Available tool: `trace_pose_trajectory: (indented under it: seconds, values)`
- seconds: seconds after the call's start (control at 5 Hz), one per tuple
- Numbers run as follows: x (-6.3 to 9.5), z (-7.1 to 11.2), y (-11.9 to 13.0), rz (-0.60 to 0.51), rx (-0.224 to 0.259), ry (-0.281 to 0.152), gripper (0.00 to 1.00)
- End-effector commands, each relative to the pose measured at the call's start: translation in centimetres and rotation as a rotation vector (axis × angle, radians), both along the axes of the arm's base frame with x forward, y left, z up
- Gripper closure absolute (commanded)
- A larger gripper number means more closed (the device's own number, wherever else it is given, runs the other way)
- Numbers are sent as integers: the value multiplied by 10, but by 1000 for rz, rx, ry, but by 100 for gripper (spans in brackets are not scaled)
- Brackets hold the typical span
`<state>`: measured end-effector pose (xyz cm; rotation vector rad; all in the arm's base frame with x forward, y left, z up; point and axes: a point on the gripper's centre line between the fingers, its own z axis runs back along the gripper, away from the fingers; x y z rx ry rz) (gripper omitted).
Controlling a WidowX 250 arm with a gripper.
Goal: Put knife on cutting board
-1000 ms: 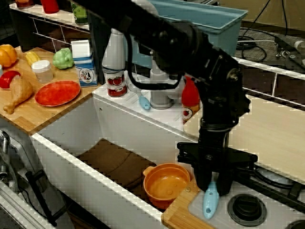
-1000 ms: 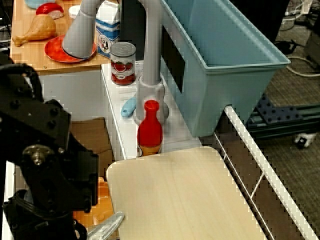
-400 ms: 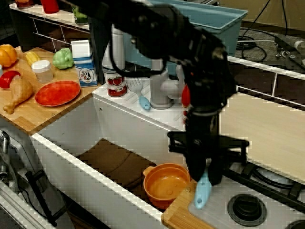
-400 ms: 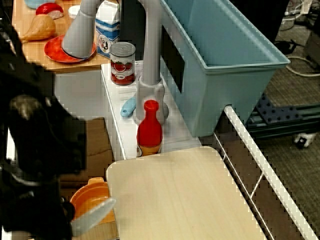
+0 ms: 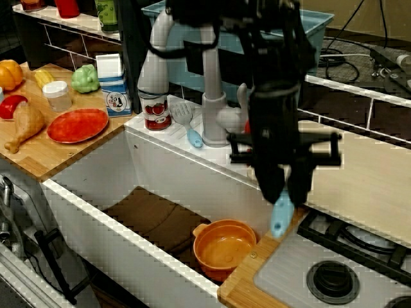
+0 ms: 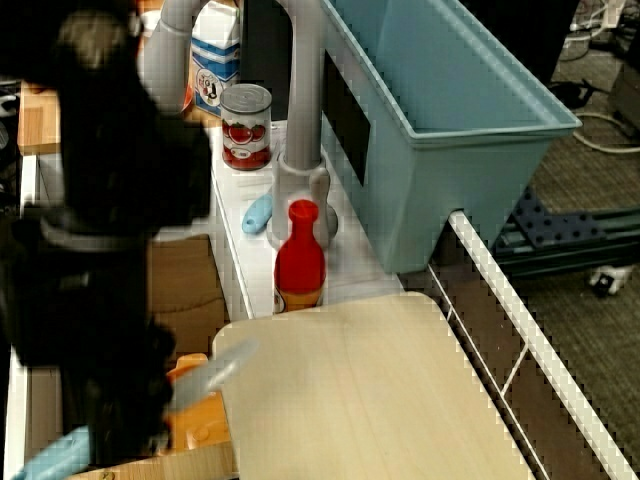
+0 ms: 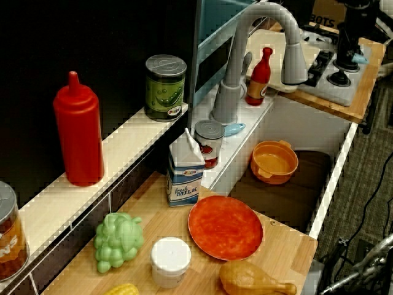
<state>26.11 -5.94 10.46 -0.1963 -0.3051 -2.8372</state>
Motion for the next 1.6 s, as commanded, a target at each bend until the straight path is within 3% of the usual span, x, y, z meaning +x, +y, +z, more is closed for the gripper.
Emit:
trace_pose_trajectory:
  seconds: [0.0, 0.4, 0.6, 1.2, 1.4]
  values:
    - [46, 41, -9, 19, -51, -55, 100]
    - [95, 47, -30, 33, -34, -52, 100]
    - [104, 34, -30, 37, -22, -38, 100]
    - [74, -1, -18, 27, -17, 15, 100]
    - [74, -1, -18, 27, -17, 15, 0]
